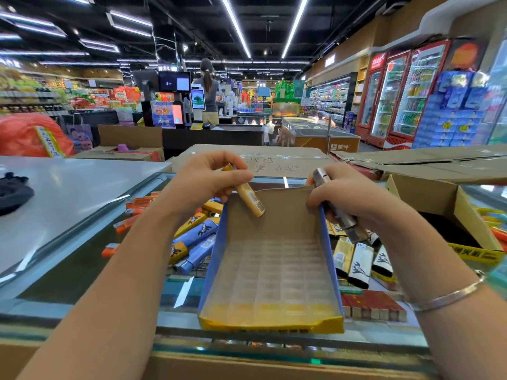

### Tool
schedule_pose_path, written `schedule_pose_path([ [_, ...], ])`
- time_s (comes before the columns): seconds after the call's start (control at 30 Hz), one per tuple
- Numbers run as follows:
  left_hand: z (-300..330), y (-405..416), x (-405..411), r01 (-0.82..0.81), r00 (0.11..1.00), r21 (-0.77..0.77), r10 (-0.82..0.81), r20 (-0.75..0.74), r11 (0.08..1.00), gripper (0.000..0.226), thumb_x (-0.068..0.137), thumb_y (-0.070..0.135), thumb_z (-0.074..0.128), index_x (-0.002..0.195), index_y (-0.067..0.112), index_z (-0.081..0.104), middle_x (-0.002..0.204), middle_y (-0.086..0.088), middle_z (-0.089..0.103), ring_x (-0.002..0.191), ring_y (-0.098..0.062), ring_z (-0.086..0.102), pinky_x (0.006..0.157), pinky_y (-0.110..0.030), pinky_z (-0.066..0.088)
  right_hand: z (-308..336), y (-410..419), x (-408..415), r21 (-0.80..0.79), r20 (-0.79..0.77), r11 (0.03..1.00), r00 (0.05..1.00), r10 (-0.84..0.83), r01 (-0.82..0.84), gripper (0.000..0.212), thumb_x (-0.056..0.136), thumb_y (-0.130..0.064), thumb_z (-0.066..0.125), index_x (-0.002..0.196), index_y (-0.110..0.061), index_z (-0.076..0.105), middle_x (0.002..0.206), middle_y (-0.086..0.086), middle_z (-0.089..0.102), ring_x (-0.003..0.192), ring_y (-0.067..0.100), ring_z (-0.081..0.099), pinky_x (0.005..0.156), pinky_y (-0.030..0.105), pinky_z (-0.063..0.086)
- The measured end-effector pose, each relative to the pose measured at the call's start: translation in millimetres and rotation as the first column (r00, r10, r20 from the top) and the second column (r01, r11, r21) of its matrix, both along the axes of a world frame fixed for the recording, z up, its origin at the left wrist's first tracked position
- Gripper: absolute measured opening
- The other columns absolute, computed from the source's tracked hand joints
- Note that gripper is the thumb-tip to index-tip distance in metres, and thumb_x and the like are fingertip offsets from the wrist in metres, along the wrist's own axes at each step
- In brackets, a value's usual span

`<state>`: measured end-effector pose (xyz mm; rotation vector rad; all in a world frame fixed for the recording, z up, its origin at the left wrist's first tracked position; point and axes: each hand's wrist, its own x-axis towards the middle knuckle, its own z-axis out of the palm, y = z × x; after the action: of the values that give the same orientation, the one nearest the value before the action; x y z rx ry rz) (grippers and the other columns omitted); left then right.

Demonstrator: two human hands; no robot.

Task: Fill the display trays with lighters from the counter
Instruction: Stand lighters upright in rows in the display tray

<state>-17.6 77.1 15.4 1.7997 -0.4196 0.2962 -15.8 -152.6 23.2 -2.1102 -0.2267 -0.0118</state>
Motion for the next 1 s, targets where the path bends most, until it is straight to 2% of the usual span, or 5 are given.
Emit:
schedule_pose_path([
  [0.2,2,-3,-3,-0.013,0.999,0.041,0.012,0.035,0.999,0.006,0.079,0.017,0.071,0.079,0.018,0.065,0.071,0.001,0.063,0.055,-0.005,0.054,0.050,-0.014,0.047,0,-1,1,0.022,-0.020,1.000,1.000,-0.009,0.009,0.019,0.073,0.007,0.060,0.079,-0.010,0.054,0.063,0.012,0.051,0.041,0.016,0.049,0.038,0.023,0.042],
  [0.37,3,-2,-5,0.007,0.997,-0.028,-0.005,0.071,1.000,0.010,0.078,0.015,0.072,0.081,0.019,0.064,0.068,0.005,0.065,0.052,-0.008,0.052,0.049,-0.018,0.047,-6,6,1,-0.005,-0.045,1.000,0.999,0.021,-0.021,0.018,0.073,0.007,0.060,0.080,-0.009,0.055,0.063,0.011,0.052,0.037,0.013,0.049,0.037,0.021,0.040],
  [0.6,-6,-12,0,0.007,1.000,0.079,-0.009,0.027,0.997,0.012,0.077,0.011,0.074,0.084,0.016,0.065,0.078,0.000,0.067,0.060,-0.012,0.059,0.052,-0.017,0.049,-16,-4,18,-0.080,0.100,0.982,0.981,-0.165,0.173,0.022,0.079,0.006,0.052,0.077,-0.016,0.051,0.071,0.010,0.048,0.055,0.021,0.048,0.039,0.023,0.040],
  [0.8,-8,-8,4,0.059,0.998,0.202,-0.064,0.014,0.978,0.018,0.079,0.002,0.071,0.093,0.013,0.068,0.069,0.008,0.068,0.061,-0.002,0.062,0.058,-0.013,0.050,-19,-7,26,-0.122,0.180,0.976,0.971,-0.155,0.178,0.026,0.078,0.005,0.052,0.074,-0.020,0.051,0.070,0.009,0.049,0.054,0.019,0.048,0.040,0.023,0.041],
  [1.0,-17,-9,14,-0.262,0.943,0.319,0.171,0.287,0.911,0.022,0.070,0.028,0.080,0.077,0.032,0.059,0.075,0.006,0.058,0.059,-0.002,0.053,0.054,-0.016,0.045,-20,-8,27,-0.152,0.196,0.977,0.973,-0.122,0.153,0.022,0.078,0.006,0.053,0.077,-0.017,0.053,0.073,0.011,0.051,0.057,0.020,0.050,0.044,0.026,0.043],
])
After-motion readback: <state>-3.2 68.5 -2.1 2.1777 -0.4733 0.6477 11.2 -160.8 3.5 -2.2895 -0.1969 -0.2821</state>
